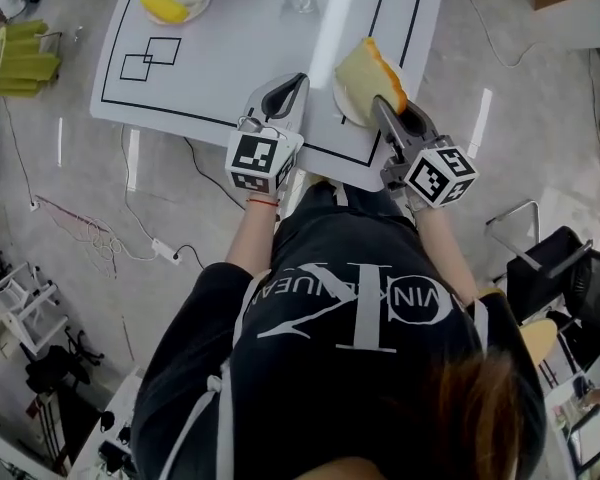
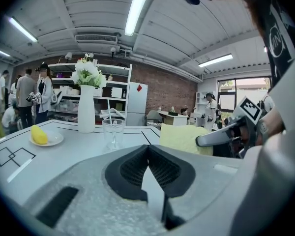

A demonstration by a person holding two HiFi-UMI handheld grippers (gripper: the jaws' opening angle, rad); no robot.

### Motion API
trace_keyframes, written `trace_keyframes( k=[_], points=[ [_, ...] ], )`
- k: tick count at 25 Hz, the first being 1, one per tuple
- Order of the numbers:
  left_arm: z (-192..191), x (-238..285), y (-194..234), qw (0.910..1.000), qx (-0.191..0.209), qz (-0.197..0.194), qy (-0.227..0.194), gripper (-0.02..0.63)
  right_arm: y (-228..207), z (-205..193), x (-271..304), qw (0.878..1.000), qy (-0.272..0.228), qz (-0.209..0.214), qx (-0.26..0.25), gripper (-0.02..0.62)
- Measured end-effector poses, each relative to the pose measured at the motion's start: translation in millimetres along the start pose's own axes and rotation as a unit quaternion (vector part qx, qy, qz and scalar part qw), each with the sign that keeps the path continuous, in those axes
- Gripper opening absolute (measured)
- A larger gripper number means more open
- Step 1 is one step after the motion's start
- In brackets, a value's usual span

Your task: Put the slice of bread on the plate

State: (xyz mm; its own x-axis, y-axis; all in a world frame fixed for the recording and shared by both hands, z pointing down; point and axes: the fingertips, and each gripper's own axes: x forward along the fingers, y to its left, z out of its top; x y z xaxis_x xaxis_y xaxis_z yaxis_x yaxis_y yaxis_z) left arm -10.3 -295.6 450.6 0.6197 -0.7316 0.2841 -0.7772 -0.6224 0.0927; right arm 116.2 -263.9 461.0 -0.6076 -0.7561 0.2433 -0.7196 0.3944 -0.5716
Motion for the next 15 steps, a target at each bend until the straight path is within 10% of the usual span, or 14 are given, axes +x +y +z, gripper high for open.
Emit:
trace_keyframes(
  k=[15],
  points=[
    [9,13,3,0.9997,-0.003,0.022,-0.008,0.011,-14,-20,-2,0.997,0.073,0.018,-0.002,0.106]
  ],
)
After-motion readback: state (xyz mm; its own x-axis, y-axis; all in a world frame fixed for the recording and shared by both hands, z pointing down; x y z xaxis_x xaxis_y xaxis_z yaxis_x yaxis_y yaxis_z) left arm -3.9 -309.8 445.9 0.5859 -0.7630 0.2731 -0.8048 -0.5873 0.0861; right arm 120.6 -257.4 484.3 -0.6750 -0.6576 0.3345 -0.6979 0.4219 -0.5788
